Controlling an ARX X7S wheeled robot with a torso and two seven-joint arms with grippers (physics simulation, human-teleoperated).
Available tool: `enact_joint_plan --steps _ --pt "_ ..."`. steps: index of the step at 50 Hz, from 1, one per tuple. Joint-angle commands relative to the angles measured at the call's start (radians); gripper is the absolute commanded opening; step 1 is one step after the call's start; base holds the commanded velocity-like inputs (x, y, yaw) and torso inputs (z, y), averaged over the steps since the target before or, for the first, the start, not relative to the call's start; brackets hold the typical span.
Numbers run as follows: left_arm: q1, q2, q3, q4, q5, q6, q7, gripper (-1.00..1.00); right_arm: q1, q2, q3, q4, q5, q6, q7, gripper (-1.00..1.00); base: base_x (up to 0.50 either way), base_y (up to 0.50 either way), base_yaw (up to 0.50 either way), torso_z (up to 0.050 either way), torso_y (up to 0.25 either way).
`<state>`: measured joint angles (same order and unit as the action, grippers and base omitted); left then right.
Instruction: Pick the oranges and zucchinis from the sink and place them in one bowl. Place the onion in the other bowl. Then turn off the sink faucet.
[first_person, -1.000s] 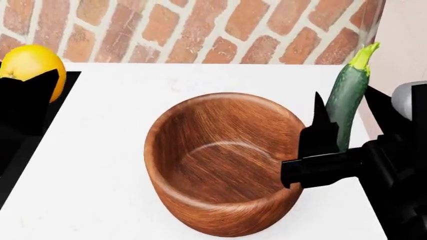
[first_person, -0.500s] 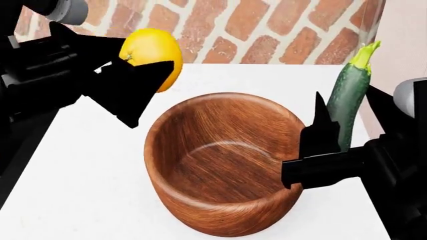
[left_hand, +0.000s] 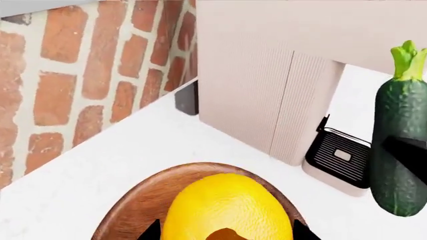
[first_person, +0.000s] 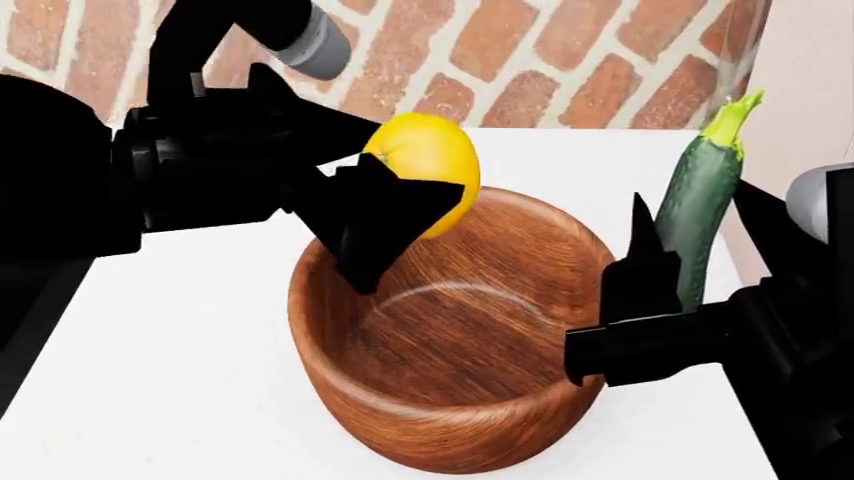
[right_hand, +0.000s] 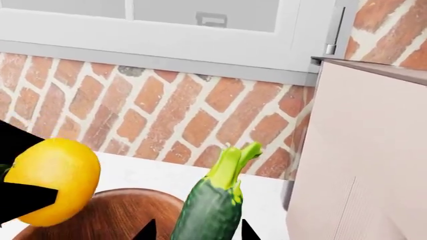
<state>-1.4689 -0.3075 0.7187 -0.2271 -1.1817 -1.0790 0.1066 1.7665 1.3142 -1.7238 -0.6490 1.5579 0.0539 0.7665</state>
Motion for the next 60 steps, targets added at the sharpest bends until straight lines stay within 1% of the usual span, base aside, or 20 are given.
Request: enact_joint_plan --steps 1,2,3,5,6,7,8,13,16,19,23,24,29,33,35,49,50,60 --pt "-0.054 0.048 0.084 -0.144 0.044 -0.035 0.059 -1.0 -0.009 0.004 0.003 -0.005 -0.016 0.004 -0.001 -1.0 0.0 0.0 0.0 0.0 0.0" --pt "-0.066 0.068 0.091 -0.194 0.036 -0.06 0.072 -1.0 -0.007 0.004 0.004 -0.005 -0.012 0.008 -0.002 -1.0 0.0 0.0 0.0 0.0 0.0" --pt "-0.071 0.072 0.122 -0.197 0.072 -0.042 0.083 -1.0 -0.006 0.003 0.005 -0.005 -0.01 0.01 -0.004 -1.0 0.0 0.0 0.0 0.0 0.0" --pt "-0.1 0.106 0.145 -0.288 0.099 -0.033 0.119 -1.0 -0.001 0.002 0.008 -0.008 -0.006 0.016 -0.003 -1.0 0.0 0.0 0.0 0.0 0.0" --pt "-0.112 0.12 0.17 -0.312 0.127 -0.014 0.145 -1.0 -0.002 0.004 0.009 -0.011 -0.007 0.014 0.0 -1.0 0.0 0.0 0.0 0.0 0.0" --pt "-0.12 0.126 0.173 -0.325 0.123 -0.024 0.156 -1.0 -0.003 0.004 0.009 -0.011 -0.007 0.013 0.0 -1.0 0.0 0.0 0.0 0.0 0.0" --pt "-0.131 0.129 0.203 -0.32 0.139 -0.024 0.188 -1.0 -0.007 0.005 0.007 -0.013 -0.01 0.013 0.002 -1.0 0.0 0.0 0.0 0.0 0.0" --pt "-0.169 0.197 0.274 -0.455 0.209 0.025 0.283 -1.0 -0.01 0.008 0.008 -0.012 -0.011 0.011 -0.001 -1.0 0.0 0.0 0.0 0.0 0.0" --pt "-0.16 0.198 0.273 -0.405 0.178 -0.011 0.288 -1.0 -0.015 0.015 0.007 -0.011 -0.014 0.008 -0.006 -1.0 0.0 0.0 0.0 0.0 0.003" --pt "-0.147 0.192 0.276 -0.356 0.166 -0.017 0.288 -1.0 -0.019 0.02 0.007 -0.013 -0.017 0.004 -0.008 -1.0 0.0 0.0 0.0 0.0 0.0" --pt "-0.148 0.222 0.3 -0.425 0.196 0.009 0.302 -1.0 -0.028 0.027 0.006 -0.023 -0.024 -0.009 -0.002 -1.0 0.0 0.0 0.0 0.0 0.0" --pt "-0.144 0.24 0.303 -0.464 0.205 0.027 0.311 -1.0 -0.025 0.023 0.008 -0.024 -0.023 -0.006 -0.002 -1.0 0.0 0.0 0.0 0.0 0.0" --pt "-0.12 0.249 0.33 -0.475 0.223 0.04 0.313 -1.0 -0.023 0.025 0.012 -0.026 -0.022 -0.006 -0.005 -1.0 0.0 0.0 0.0 0.0 0.0" --pt "-0.128 0.272 0.345 -0.539 0.239 0.06 0.335 -1.0 -0.023 0.028 0.013 -0.028 -0.018 0.0 -0.003 -1.0 0.0 0.0 0.0 0.002 0.0" --pt "-0.13 0.287 0.373 -0.583 0.269 0.09 0.357 -1.0 -0.029 0.027 0.011 -0.025 -0.021 -0.006 -0.002 -1.0 0.0 0.0 0.0 0.0 0.0" --pt "-0.134 0.304 0.393 -0.612 0.246 0.12 0.347 -1.0 -0.037 0.034 0.017 -0.034 -0.02 -0.017 -0.001 -1.0 0.0 0.0 0.0 0.0 0.001" --pt "-0.134 0.304 0.398 -0.609 0.239 0.122 0.342 1.0 -0.039 0.036 0.017 -0.032 -0.021 -0.02 -0.003 -1.0 0.0 0.0 0.0 0.0 0.0" --pt "-0.149 0.299 0.452 -0.626 0.202 0.165 0.327 1.0 -0.042 0.036 0.021 -0.028 -0.018 -0.019 -0.007 -1.0 0.0 0.0 0.0 0.0 0.0"
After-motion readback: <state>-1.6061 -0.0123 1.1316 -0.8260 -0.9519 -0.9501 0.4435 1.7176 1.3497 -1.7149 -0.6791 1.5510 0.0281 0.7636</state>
